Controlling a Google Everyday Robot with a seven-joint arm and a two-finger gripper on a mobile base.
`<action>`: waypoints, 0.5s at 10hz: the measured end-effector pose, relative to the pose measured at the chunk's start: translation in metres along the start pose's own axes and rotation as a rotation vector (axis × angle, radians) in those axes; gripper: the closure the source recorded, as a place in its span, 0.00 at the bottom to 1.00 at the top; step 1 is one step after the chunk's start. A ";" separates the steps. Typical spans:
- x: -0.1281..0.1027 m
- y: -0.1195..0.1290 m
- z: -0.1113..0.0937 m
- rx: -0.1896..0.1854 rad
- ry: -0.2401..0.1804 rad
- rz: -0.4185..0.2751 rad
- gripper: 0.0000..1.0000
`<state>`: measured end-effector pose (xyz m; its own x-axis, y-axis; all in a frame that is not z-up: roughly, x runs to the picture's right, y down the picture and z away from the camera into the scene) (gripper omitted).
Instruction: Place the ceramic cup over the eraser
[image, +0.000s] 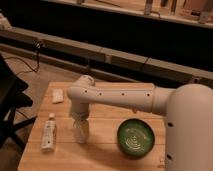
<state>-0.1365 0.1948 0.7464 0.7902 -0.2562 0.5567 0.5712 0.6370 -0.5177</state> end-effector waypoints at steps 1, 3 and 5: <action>0.000 0.002 0.001 0.001 -0.003 0.005 0.23; 0.000 0.004 0.004 0.006 -0.005 0.016 0.42; 0.002 0.005 0.005 0.011 -0.004 0.026 0.67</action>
<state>-0.1330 0.2010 0.7483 0.8040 -0.2363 0.5456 0.5477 0.6515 -0.5249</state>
